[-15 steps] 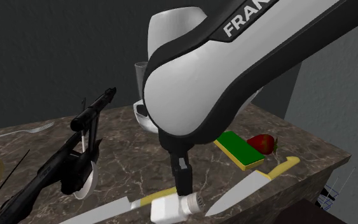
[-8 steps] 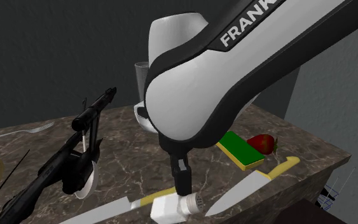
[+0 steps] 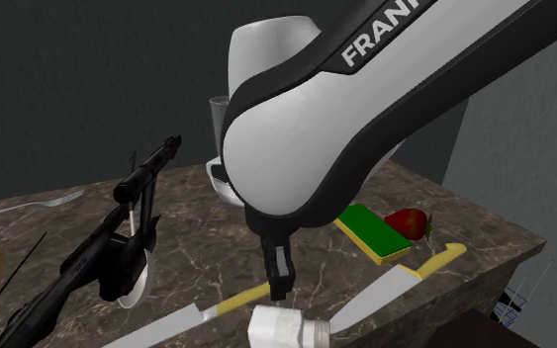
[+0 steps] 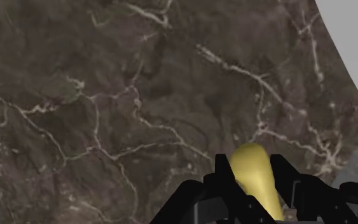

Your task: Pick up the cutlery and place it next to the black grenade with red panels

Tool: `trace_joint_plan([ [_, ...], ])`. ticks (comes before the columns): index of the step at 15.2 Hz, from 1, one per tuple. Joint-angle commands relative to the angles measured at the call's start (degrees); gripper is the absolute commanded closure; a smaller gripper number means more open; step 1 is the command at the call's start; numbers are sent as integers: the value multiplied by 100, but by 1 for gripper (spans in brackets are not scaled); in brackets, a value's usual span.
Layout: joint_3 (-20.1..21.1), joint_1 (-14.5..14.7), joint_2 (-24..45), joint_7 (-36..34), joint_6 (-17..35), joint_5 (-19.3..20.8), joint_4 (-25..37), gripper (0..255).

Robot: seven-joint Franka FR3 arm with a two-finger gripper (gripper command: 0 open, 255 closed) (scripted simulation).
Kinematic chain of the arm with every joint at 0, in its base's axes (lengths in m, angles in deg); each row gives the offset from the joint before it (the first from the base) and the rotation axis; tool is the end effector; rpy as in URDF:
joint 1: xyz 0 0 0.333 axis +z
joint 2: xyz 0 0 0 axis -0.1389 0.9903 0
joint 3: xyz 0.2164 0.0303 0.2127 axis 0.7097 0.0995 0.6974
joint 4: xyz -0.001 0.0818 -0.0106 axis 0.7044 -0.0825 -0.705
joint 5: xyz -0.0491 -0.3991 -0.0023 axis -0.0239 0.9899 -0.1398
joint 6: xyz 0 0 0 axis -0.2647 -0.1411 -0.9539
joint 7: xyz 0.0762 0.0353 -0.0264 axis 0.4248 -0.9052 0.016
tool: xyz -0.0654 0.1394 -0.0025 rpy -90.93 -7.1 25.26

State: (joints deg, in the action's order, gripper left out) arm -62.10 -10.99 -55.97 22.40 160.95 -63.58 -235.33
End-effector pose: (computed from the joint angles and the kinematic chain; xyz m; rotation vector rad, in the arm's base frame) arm 0.4342 0.1094 0.2643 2.7286 1.5355 -0.0111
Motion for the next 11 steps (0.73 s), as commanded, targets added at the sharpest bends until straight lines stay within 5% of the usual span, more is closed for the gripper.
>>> trace_joint_plan([
  [1,13,9,40,-1,14,-8,-27,255],
  [11,-45,43,-372,98,-567,-121,152,255],
])
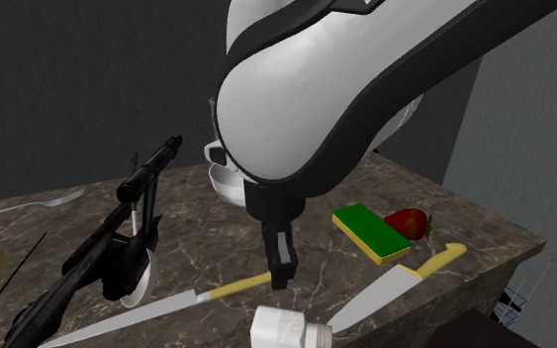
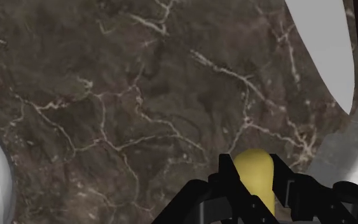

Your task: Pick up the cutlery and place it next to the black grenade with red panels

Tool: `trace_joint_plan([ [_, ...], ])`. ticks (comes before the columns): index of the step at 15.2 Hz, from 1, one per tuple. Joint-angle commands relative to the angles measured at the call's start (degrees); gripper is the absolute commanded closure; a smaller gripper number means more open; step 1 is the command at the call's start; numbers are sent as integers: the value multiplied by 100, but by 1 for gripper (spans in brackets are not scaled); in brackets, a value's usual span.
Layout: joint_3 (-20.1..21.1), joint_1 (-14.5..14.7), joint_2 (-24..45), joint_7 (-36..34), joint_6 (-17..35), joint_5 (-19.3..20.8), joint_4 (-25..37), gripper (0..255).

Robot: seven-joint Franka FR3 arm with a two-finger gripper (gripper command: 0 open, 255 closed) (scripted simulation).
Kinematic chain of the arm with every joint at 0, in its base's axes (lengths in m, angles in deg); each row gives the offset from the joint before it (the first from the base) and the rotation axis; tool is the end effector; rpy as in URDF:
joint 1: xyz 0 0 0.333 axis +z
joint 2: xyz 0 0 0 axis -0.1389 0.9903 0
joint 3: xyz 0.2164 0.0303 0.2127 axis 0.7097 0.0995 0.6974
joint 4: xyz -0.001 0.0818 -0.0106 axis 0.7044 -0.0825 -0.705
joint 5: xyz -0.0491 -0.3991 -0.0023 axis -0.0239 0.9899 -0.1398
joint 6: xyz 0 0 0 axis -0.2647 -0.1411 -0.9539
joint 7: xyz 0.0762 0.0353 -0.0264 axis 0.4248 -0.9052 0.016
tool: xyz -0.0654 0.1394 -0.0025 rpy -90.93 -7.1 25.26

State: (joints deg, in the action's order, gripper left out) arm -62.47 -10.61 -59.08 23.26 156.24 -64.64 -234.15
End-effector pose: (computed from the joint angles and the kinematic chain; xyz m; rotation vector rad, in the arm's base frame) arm 0.4318 0.1102 0.2892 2.7306 1.5416 -0.0231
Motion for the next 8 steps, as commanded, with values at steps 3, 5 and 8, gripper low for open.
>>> trace_joint_plan([
  [3,-34,14,-214,41,-359,-44,147,255],
  [5,-51,19,-307,57,-532,-59,229,255],
  [8,-77,24,-435,78,-790,-76,362,255],
])
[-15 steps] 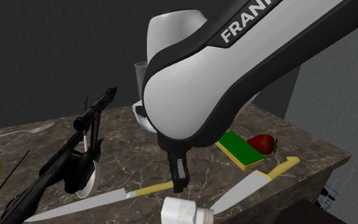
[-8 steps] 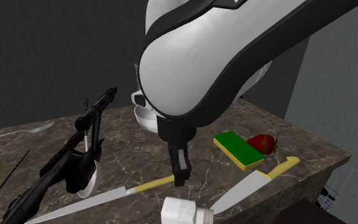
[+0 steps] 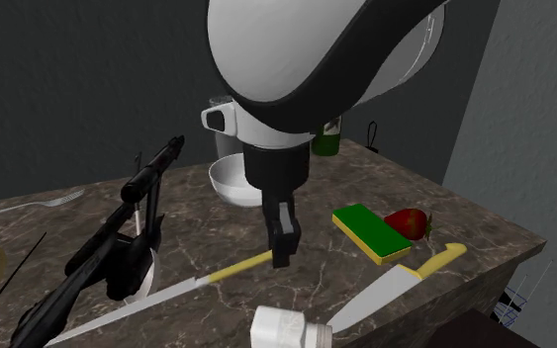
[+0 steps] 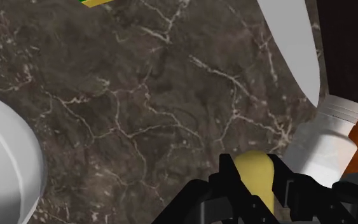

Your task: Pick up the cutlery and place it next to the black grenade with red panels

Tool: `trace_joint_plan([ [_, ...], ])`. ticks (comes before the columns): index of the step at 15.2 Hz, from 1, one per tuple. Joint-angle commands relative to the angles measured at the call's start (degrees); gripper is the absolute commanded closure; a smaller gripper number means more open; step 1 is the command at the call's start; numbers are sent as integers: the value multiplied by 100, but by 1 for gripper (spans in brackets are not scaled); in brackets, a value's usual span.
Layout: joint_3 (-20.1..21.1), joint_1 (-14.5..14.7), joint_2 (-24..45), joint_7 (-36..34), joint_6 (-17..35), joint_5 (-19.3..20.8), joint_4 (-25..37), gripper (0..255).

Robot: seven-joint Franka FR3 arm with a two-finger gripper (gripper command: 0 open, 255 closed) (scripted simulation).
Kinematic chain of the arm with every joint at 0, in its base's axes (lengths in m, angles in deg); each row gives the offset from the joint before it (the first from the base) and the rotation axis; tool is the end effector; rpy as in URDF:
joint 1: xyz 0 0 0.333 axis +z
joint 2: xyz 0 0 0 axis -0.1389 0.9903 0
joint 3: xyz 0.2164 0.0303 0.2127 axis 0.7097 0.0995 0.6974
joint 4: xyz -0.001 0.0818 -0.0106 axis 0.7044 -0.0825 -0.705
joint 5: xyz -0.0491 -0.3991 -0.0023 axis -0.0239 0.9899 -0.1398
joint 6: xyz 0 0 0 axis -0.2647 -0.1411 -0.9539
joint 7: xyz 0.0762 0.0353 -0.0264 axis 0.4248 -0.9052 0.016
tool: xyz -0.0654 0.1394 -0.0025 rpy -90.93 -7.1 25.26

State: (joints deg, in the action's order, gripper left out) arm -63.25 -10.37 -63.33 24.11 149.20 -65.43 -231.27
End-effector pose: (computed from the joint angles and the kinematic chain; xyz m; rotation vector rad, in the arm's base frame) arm 0.4317 0.1093 0.3330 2.7308 1.5416 -0.0227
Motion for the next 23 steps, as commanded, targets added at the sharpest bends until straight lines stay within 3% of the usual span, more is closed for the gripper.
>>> trace_joint_plan([
  [1,-8,2,-48,-1,-171,-2,121,255],
  [9,-50,9,-246,16,-669,-19,428,255],
  [10,-49,9,-246,16,-669,-19,428,0],
  [14,683,133,53,-1026,-295,517,301,0],
  [18,1421,177,627,-2240,-67,1297,359,0],
  [23,1462,131,850,-2419,257,1501,202,0],
])
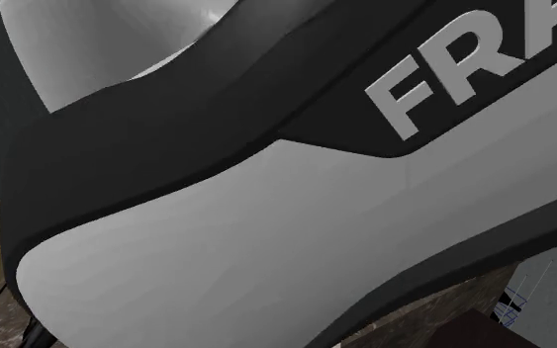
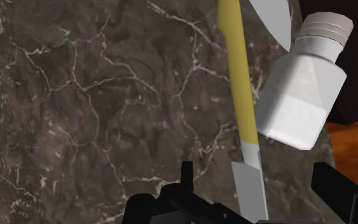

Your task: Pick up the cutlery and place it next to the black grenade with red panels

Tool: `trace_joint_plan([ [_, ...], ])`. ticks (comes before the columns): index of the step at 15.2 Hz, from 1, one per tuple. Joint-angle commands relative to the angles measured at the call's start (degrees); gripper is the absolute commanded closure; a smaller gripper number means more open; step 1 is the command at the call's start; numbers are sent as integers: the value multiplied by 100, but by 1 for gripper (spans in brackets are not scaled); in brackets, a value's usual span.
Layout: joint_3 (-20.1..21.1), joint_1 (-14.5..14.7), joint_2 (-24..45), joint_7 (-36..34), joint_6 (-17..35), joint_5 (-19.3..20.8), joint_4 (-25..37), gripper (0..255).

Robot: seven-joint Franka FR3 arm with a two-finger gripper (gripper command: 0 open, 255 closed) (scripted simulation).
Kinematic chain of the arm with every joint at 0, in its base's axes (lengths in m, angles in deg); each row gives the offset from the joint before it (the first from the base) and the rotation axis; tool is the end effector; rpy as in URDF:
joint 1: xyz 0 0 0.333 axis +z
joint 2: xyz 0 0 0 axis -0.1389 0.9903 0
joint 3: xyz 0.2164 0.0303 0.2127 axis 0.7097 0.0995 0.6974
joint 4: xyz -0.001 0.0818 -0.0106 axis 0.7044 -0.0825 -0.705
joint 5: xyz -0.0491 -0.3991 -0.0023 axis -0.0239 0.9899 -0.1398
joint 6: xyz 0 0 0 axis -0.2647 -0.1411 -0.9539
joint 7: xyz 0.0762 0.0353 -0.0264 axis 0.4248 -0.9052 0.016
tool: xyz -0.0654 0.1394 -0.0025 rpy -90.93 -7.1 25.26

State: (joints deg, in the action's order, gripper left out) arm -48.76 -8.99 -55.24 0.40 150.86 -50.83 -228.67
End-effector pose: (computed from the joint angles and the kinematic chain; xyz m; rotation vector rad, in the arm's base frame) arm 0.4097 0.2143 0.2883 2.5305 1.4648 -0.1294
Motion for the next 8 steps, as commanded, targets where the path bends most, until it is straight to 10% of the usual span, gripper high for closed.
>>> trace_joint_plan([
  [1,14,-22,90,-77,170,85,-97,0],
  [8,17,-63,226,-163,373,209,-189,0],
])
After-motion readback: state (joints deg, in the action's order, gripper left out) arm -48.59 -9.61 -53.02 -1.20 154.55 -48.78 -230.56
